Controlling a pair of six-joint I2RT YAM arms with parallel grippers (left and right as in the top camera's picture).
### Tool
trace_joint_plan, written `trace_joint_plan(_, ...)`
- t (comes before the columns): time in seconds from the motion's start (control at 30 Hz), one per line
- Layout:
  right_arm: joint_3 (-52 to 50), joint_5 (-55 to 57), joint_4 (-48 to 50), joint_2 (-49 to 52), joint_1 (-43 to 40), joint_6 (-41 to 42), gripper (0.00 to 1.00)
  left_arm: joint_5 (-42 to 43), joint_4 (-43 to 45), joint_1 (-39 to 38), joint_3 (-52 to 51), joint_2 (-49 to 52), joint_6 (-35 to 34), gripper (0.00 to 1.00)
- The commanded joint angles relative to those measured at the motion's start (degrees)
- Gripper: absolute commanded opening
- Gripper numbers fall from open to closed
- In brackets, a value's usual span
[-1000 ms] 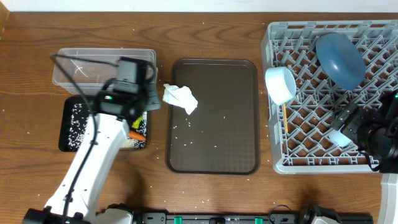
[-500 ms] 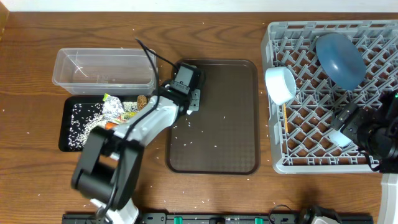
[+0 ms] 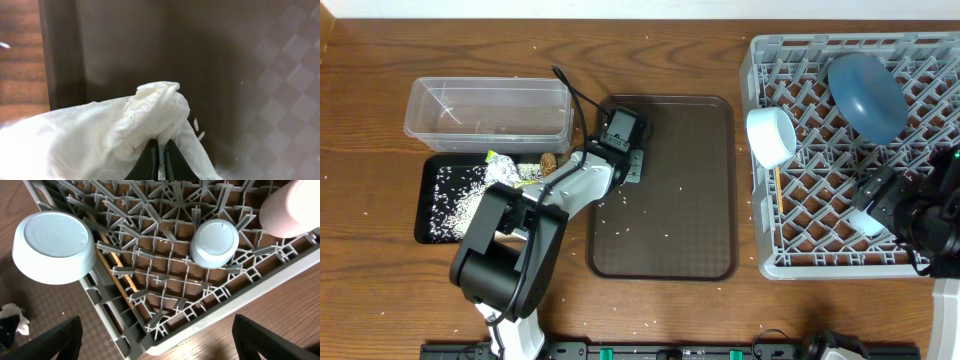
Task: Sort waste into correct bins and load items into the dishwasher rack
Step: 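Grasp the white tissue on the brown tray with left gripper, carry left, then lift the white tissue from the black tray into the clear bin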
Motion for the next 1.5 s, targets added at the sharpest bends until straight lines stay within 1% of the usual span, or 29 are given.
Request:
trace_joint_plan(0.0, 0.7, 0.0, -0.1, -0.2, -0.2, -0.3, 0.89, 3.8, -4.7, 0.2, 0.7, -4.9, 0.5, 0.06)
trace_joint_plan(0.23, 0.7, 0.0, -0.1, -0.2, -0.2, -0.8, 0.89, 3.4, -15.2, 1.4, 1.1, -21.6, 0.5, 0.06)
trace_joint_plan(0.33, 0.7, 0.0, -0.2, -0.2, -0.2, -0.9, 0.89, 3.3, -21.9, 3.8, 1.1, -27.2, 0.2, 0.06)
trace_joint_plan(0.37, 0.7, 0.0, -0.2, -0.2, -0.2, -0.9, 0.89, 2.6, -24.3, 5.2, 1.1, -28.5, -0.5, 0.06)
trace_joint_plan(0.4, 0.7, 0.0, -0.2, -0.2, -0.2, -0.9, 0.89, -0.1, -27.5, 7.2, 1.1, -29.7, -2.1, 0.07)
trace_joint_plan(0.5, 0.7, 0.0, -0.2, -0.2, -0.2, -0.9, 0.89, -5.4, -32.1, 11.8, 1.0, -30.3, -5.0, 0.06)
trace_joint_plan(0.7, 0.7, 0.0, -0.2, -0.2, -0.2, -0.9, 0.89, -5.4, -33.1, 21.2, -0.1, -27.4, -6.6, 0.07)
trace_joint_plan(0.73, 0.7, -0.1, -0.2, -0.2, -0.2, -0.9, 0.89, -5.3, -33.1, 22.4, -0.1, -26.9, -6.9, 0.11)
trace_joint_plan(0.83, 0.7, -0.1, -0.1, -0.2, -0.2, -0.9, 0.89, -2.6, -33.1, 25.4, -0.1, -26.4, -6.8, 0.56)
trace_joint_plan(0.87, 0.7, 0.0, -0.1, -0.2, -0.2, -0.9, 0.89, -1.7, -33.1, 26.0, 0.0, -26.4, -6.7, 0.59)
trace_joint_plan(1.0, 0.7, -0.1, 0.2, -0.2, -0.2, -0.9, 0.89, 0.7, -34.1, 27.3, 1.2, -27.9, -4.9, 0.63)
trace_joint_plan(1.17, 0.7, 0.0, 0.2, -0.2, -0.2, -0.9, 0.89, 1.9, -36.5, 27.2, 3.0, -34.1, -4.5, 0.64)
trace_joint_plan(1.33, 0.7, 0.0, 0.2, -0.2, -0.2, -0.9, 0.89, 2.4, -37.0, 27.2, 3.0, -41.7, -3.8, 0.69)
trace_joint_plan(1.47, 0.7, -0.1, 0.2, -0.2, -0.2, -0.9, 0.89, 2.3, -38.1, 27.2, 2.8, -44.0, -2.8, 0.7)
